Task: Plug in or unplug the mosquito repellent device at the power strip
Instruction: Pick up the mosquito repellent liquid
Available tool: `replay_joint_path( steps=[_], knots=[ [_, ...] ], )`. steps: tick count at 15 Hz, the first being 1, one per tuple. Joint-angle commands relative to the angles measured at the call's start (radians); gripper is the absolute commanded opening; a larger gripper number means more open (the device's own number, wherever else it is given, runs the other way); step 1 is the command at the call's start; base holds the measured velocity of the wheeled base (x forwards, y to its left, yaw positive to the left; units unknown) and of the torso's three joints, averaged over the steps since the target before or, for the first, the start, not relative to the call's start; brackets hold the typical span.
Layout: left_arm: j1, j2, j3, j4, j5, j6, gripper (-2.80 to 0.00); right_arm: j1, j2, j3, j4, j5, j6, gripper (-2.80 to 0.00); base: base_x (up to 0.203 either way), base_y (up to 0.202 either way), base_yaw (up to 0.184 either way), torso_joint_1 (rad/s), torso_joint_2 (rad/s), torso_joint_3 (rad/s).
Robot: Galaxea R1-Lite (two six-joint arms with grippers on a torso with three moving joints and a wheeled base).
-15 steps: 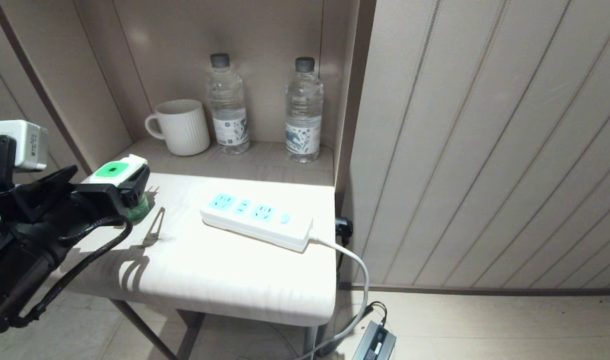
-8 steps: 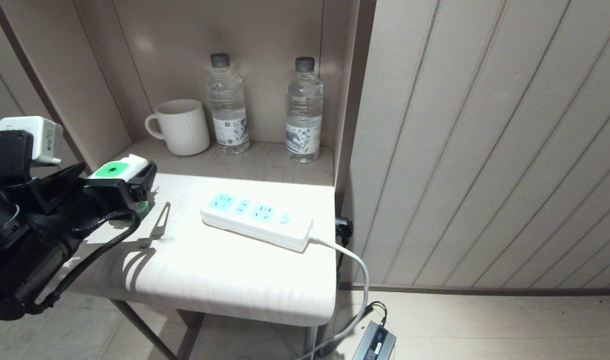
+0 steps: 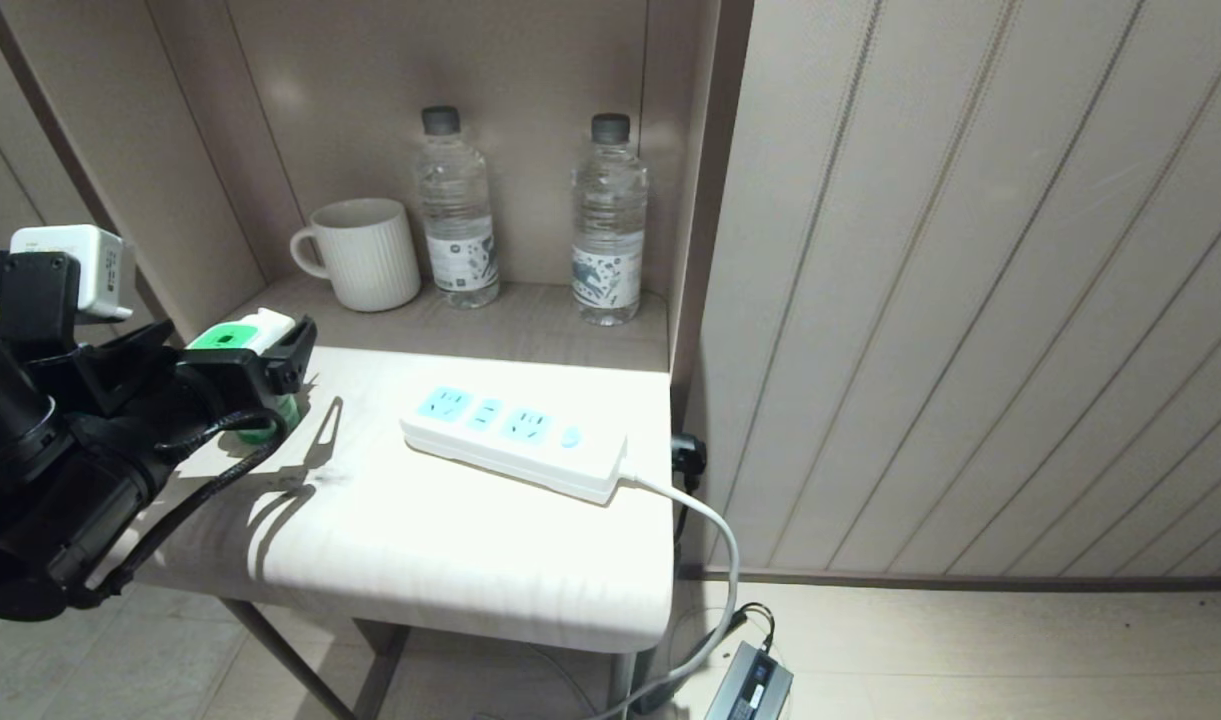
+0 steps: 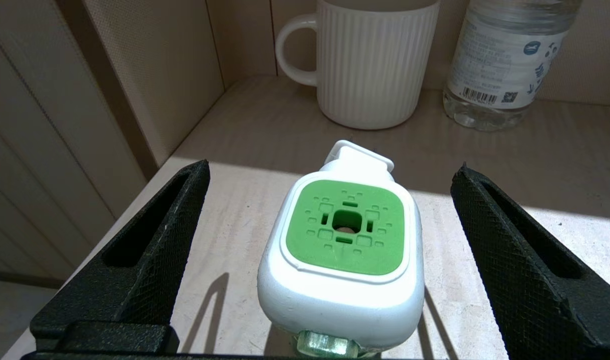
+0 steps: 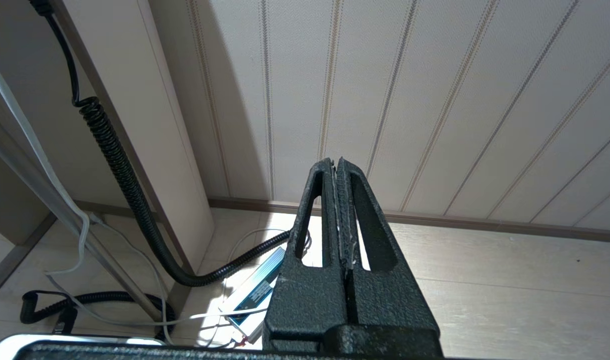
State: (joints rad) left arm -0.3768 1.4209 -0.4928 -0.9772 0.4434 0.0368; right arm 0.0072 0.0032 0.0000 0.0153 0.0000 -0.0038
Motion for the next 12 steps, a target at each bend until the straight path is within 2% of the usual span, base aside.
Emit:
replay_joint_path(
  steps=[1, 11, 12],
  knots=[
    [0.001, 0.010, -0.006, -0.006, 0.003, 0.000, 0.00, 0.000, 0.001, 0.000, 0.000, 0.000, -0.001, -2.80, 0.000, 0.000, 0.000, 0.000, 0.00, 0.000],
    [0.001, 0.052, -0.047, -0.008, 0.003, 0.000, 0.00, 0.000, 0.001, 0.000, 0.000, 0.000, -0.001, -2.80, 0.000, 0.000, 0.000, 0.000, 0.00, 0.000],
    [0.001, 0.053, -0.046, -0.009, 0.003, -0.002, -2.80, 0.000, 0.001, 0.000, 0.000, 0.000, 0.001, -2.80, 0.000, 0.000, 0.000, 0.000, 0.00, 0.000]
  ],
)
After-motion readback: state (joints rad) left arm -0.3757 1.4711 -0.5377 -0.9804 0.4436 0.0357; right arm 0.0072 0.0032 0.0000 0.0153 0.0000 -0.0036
